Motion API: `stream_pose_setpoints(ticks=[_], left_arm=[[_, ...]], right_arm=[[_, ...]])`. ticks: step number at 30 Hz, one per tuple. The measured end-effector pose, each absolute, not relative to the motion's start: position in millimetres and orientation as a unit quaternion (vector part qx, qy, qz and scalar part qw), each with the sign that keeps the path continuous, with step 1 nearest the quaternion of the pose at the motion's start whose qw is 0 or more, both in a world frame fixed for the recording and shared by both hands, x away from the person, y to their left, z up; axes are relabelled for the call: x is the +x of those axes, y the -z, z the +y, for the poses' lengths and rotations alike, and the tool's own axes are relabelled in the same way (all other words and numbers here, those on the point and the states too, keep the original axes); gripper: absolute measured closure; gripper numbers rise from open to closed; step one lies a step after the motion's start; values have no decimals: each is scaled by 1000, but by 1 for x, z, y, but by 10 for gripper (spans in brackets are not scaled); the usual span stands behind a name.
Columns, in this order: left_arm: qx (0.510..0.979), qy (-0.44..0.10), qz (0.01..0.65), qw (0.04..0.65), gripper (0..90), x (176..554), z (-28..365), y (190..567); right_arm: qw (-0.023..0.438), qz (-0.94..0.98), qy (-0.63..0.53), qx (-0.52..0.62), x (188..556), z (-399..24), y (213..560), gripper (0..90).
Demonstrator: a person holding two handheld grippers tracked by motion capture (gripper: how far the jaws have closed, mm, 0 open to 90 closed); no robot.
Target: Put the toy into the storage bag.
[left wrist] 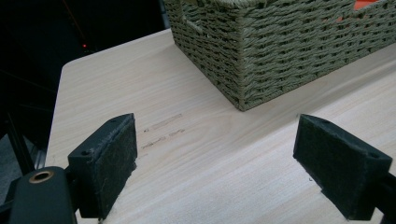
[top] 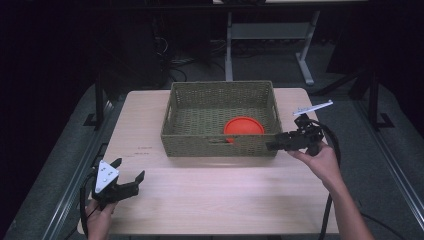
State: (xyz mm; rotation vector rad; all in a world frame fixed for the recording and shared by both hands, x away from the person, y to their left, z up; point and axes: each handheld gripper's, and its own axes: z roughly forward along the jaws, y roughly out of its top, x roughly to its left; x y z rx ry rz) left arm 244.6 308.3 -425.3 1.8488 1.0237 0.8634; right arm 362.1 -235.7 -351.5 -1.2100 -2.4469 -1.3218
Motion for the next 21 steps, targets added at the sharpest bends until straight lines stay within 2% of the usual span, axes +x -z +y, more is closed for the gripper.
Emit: stream_pose_setpoints(ticks=[16, 21], left_arm=[[738, -345, 404, 416, 130, 244, 307, 425], [736, -342, 401, 425, 130, 243, 305, 425]], right_arm=[[40, -801, 445, -399, 337, -257, 368, 263], [48, -792, 450, -409, 329, -266, 380, 257]])
